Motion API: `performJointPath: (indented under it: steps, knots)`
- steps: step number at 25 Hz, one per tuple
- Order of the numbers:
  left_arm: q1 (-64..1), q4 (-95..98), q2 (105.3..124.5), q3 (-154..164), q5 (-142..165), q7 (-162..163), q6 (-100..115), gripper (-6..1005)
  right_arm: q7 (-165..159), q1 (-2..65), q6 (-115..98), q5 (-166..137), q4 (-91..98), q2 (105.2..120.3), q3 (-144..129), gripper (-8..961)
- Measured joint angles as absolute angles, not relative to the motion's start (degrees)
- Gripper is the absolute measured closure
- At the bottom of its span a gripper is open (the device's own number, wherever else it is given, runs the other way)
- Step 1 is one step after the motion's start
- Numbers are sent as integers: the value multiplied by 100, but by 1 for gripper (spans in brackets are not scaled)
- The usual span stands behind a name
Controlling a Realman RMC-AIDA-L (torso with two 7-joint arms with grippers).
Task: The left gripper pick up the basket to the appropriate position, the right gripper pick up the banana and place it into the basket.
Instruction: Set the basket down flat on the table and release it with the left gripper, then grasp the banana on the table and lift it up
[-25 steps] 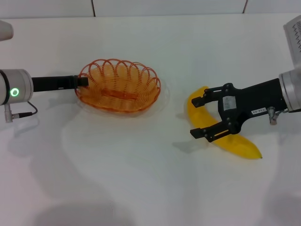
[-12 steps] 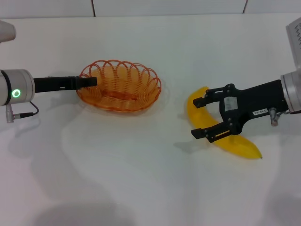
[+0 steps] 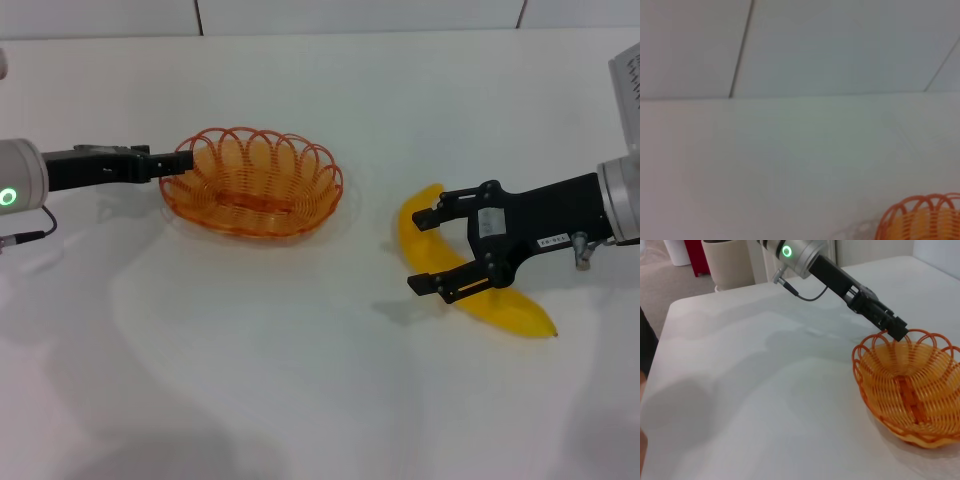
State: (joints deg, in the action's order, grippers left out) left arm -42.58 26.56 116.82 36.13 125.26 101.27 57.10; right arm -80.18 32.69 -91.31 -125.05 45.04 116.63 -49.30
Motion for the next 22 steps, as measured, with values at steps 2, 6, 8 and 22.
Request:
performJointPath:
  steps: [2, 6, 8, 22]
  knots:
    - [-4207, 2718, 11681, 3613, 12443, 9973, 5792, 256, -8017, 3269, -9112, -12506, 4487, 11663, -4930, 74]
    - [-4054, 2924, 11692, 3612, 12290, 9619, 6076, 227, -8030, 3269, -9079, -12518, 4481, 11663, -4937, 77]
    - [-3976, 2942, 11693, 3612, 12142, 9330, 6246, 228, -8033, 3269, -9079, -12515, 4481, 11663, -4938, 79]
    - [-3459, 2954, 11685, 3626, 11290, 7712, 6810, 230, -8000, 3269, -9079, -12499, 4415, 11663, -4930, 89]
